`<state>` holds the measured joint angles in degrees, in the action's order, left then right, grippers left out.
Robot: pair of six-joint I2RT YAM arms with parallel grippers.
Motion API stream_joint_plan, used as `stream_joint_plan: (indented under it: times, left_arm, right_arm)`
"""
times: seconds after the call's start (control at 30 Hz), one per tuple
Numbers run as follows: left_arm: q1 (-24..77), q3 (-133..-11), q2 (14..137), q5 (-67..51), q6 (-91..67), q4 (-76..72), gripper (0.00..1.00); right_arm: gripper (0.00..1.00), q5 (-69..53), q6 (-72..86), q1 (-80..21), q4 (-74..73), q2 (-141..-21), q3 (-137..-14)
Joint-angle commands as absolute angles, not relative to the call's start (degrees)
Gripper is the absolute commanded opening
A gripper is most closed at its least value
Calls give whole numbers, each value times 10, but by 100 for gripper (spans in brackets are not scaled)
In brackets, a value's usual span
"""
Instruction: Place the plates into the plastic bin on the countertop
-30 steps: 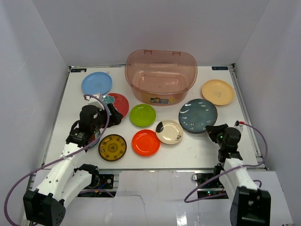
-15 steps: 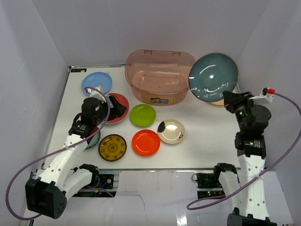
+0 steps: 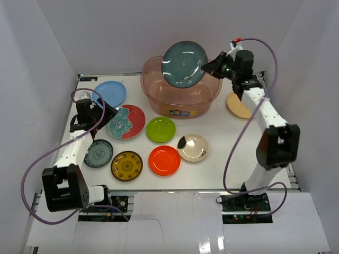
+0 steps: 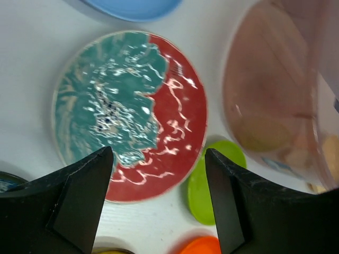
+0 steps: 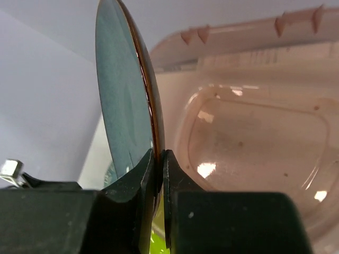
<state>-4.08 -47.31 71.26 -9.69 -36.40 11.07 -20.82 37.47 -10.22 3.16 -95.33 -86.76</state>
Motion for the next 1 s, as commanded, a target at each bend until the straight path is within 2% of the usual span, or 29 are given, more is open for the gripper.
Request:
stream_joint_plan:
  times: [0.0, 0.2, 0.4, 0.47, 0.5, 0.53, 0.57, 0.6, 0.63, 0.7, 0.73, 0.8, 0.97]
  left_arm:
    - [-65, -510, 741, -84, -356, 124, 81]
    - [-113, -513, 800, -59, -309, 135, 83]
    - [-150, -528, 875, -111, -263, 125, 81]
    - [-156, -538, 913, -133, -250, 126, 80]
    - [-157, -539, 924, -142, -245, 118, 79]
    - [-157, -541, 941, -156, -241, 114, 78]
    - [-158, -540, 947, -166, -237, 106, 78]
    - [-159, -534, 952, -177, -236, 87, 77]
    - [-159, -534, 958, -201, -237, 80, 76]
    - [-161, -532, 975, -228, -232, 57, 75]
    - [-161, -533, 983, -252, -231, 54, 74]
    - [-161, -534, 1009, -272, -230, 43, 71]
    - [-163, -533, 1050, -301, -231, 31, 51]
  right_arm:
    - [8, -221, 338, -124, 28, -1032, -994]
    - [8, -235, 308, -143, -40, -1164, -1096]
    - [11, -223, 294, -152, -74, -1230, -1137]
    - [23, -211, 290, -152, -76, -1234, -1133]
    - [34, -208, 287, -153, -76, -1233, -1125]
    - [57, -206, 280, -152, -70, -1231, -1118]
    - [67, -201, 280, -152, -67, -1224, -1111]
    - [73, -197, 279, -152, -65, -1219, -1105]
    - [85, -193, 273, -152, -65, -1214, -1094]
    - [96, -191, 270, -153, -60, -1195, -1085]
    - [99, -196, 265, -152, -58, -1181, -1078]
    - [97, -202, 263, -152, -49, -1160, -1064]
    - [95, -248, 279, -153, 34, -1058, -940]
